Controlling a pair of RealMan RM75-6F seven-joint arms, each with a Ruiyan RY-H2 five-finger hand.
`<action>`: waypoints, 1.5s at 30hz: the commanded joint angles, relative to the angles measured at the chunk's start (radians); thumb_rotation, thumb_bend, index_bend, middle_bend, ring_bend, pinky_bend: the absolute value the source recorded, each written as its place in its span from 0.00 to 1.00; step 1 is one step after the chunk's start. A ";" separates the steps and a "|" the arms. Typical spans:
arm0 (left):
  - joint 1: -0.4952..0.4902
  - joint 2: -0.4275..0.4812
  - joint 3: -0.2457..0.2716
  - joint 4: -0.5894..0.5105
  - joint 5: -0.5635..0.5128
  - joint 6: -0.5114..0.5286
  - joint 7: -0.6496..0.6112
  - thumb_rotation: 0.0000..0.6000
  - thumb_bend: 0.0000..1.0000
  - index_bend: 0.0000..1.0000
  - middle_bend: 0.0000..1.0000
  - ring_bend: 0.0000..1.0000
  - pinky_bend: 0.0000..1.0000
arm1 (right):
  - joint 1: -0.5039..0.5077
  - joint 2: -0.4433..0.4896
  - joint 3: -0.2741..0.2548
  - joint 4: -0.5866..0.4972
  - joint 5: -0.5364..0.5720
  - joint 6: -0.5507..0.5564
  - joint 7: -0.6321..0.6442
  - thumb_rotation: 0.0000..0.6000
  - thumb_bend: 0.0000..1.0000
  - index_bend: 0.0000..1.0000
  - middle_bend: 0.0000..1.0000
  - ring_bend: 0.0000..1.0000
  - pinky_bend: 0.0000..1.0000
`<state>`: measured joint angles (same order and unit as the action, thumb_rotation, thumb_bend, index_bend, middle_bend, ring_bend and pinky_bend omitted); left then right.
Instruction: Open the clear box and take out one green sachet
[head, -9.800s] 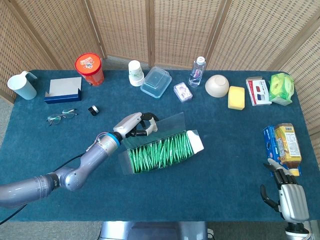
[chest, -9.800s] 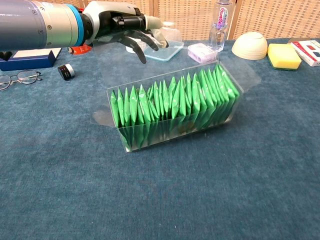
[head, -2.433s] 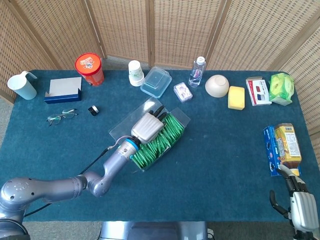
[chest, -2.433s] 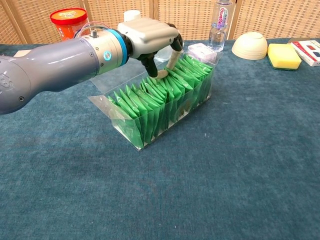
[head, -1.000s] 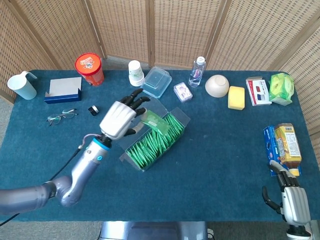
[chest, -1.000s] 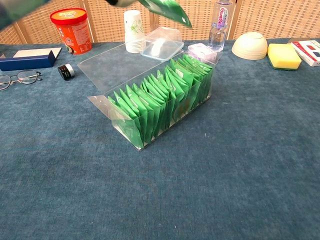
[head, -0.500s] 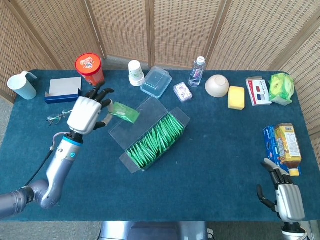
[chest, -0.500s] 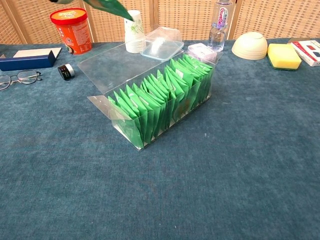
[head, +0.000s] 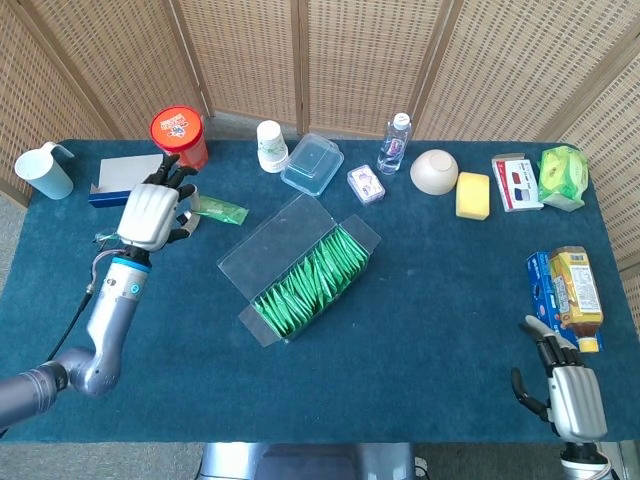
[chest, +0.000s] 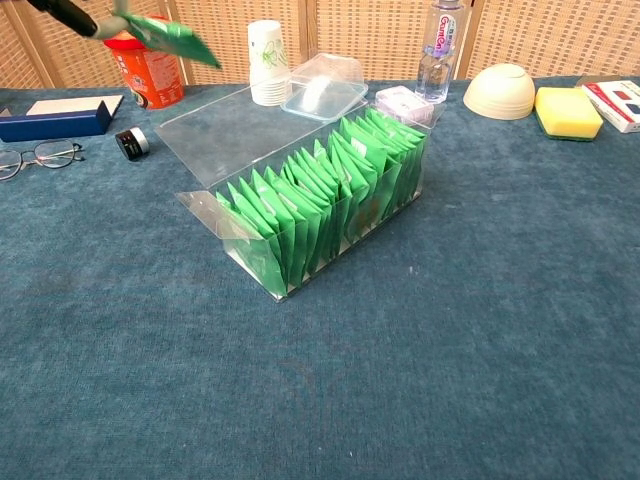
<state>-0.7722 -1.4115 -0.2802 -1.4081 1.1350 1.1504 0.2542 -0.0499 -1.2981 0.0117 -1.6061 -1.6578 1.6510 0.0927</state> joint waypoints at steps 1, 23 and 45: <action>-0.021 -0.022 0.008 0.027 -0.012 -0.048 0.011 1.00 0.34 0.39 0.22 0.08 0.32 | -0.001 0.000 0.000 0.000 0.004 -0.001 -0.001 1.00 0.47 0.16 0.17 0.18 0.24; 0.134 0.075 0.139 -0.124 0.093 0.024 -0.071 0.81 0.33 0.21 0.16 0.05 0.32 | 0.027 0.028 0.029 -0.010 0.018 -0.017 -0.017 1.00 0.47 0.15 0.17 0.18 0.24; 0.602 0.099 0.390 -0.144 0.229 0.393 -0.219 0.82 0.33 0.25 0.17 0.06 0.32 | 0.107 0.044 0.041 -0.129 -0.020 -0.105 -0.295 1.00 0.47 0.16 0.17 0.16 0.24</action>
<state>-0.1959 -1.3043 0.0929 -1.5642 1.3475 1.5212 0.0455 0.0564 -1.2552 0.0538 -1.7341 -1.6773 1.5464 -0.2018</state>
